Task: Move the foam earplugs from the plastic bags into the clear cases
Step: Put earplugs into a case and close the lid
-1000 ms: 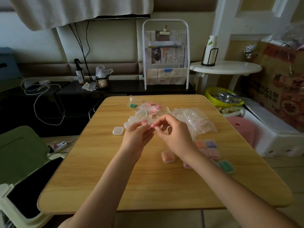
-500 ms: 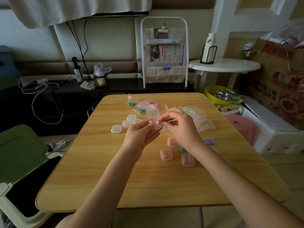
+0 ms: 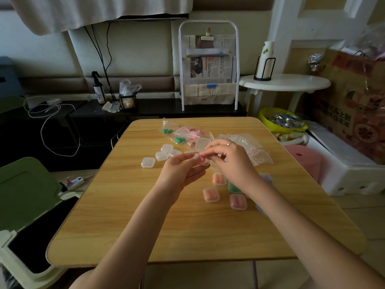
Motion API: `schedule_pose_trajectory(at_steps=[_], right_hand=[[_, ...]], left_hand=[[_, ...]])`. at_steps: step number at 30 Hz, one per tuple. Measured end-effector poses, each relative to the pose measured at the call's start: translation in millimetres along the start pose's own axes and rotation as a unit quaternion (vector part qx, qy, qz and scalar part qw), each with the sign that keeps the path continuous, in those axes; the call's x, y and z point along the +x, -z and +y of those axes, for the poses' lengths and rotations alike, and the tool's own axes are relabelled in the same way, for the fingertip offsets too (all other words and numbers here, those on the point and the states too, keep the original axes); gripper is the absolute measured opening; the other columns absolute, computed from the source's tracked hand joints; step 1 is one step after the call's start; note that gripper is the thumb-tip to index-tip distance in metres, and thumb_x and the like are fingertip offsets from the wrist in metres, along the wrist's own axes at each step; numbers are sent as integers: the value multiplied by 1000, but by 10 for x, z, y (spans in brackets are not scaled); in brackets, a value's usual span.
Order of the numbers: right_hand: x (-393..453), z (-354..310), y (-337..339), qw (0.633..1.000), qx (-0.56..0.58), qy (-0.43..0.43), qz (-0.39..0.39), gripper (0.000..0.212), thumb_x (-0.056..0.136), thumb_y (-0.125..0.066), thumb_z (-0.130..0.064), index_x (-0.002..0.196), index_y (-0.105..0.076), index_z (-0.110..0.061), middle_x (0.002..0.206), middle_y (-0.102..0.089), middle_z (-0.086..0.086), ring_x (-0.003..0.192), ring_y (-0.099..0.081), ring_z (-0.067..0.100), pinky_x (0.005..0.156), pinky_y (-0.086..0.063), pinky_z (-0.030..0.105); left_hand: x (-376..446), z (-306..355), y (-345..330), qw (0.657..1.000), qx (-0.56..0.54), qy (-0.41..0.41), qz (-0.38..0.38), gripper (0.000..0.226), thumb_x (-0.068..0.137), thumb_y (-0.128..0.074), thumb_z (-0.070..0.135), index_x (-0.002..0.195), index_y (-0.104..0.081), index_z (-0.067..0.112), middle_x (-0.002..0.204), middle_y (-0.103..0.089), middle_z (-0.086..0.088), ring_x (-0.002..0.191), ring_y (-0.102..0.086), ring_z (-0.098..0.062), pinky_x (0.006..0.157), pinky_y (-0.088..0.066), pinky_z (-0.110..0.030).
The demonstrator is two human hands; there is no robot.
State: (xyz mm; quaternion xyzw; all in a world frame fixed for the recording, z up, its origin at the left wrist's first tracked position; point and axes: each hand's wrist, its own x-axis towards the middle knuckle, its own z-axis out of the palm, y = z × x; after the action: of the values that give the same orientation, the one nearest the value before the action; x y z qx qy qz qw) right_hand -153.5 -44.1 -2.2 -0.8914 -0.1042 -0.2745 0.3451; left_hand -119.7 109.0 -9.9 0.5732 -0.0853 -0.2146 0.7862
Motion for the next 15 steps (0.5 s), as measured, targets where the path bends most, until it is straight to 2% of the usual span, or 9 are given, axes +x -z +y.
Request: schedule_pose_trajectory(at_steps=[2,5,8,10,13,15], right_hand=[[-7,6,-1,1000,-10,11,-8,23,88,-62,0,101,-75,-15,95,-57,-12,82,-55,1,74,-43,8],[-24,12,-1,1000,-2,6,-20,30,89,-57,2,104,-74,-17,98,-60,-9,83,-57,8,70,-48,16],[-35,-1,13,999,47,-16,-17,21,87,-61,-6,95,-77,-17,93,-66,-7,84,-60,7,69,-47,15],[-38,13,-4,999,43,-30,-13,9,85,-68,-16,91,-75,-18,89,-67,-6,81,-61,8,69,-50,21],[-30,39,-31,997,50,-60,-14,3,84,-71,-23,87,-73,-22,86,-67,-8,69,-65,17,66,-52,26],[-25,25,-28,996,61,-63,-17,6,83,-72,-20,86,-72,-26,85,-68,-9,69,-65,16,66,-51,24]], left_hand=[[-6,-3,1,1000,-9,6,-5,21,93,-56,11,111,-62,0,106,-69,-21,95,-70,-25,81,-58,-31],[3,-8,15,999,-29,13,-16,21,95,-54,10,110,-62,-2,107,-69,-21,95,-70,-24,82,-57,-31],[10,0,30,999,-33,14,-17,21,95,-53,10,108,-63,-3,96,-72,-15,88,-71,-19,84,-57,-31],[5,3,29,999,-31,15,-16,19,94,-54,10,106,-64,-2,90,-73,-12,84,-72,-18,83,-57,-31],[-1,-4,14,999,-20,17,-21,17,93,-55,10,105,-65,1,95,-73,-14,88,-72,-19,80,-58,-29],[-1,-8,9,999,-19,19,-21,17,94,-55,9,106,-64,1,97,-73,-14,90,-71,-20,79,-58,-28]])
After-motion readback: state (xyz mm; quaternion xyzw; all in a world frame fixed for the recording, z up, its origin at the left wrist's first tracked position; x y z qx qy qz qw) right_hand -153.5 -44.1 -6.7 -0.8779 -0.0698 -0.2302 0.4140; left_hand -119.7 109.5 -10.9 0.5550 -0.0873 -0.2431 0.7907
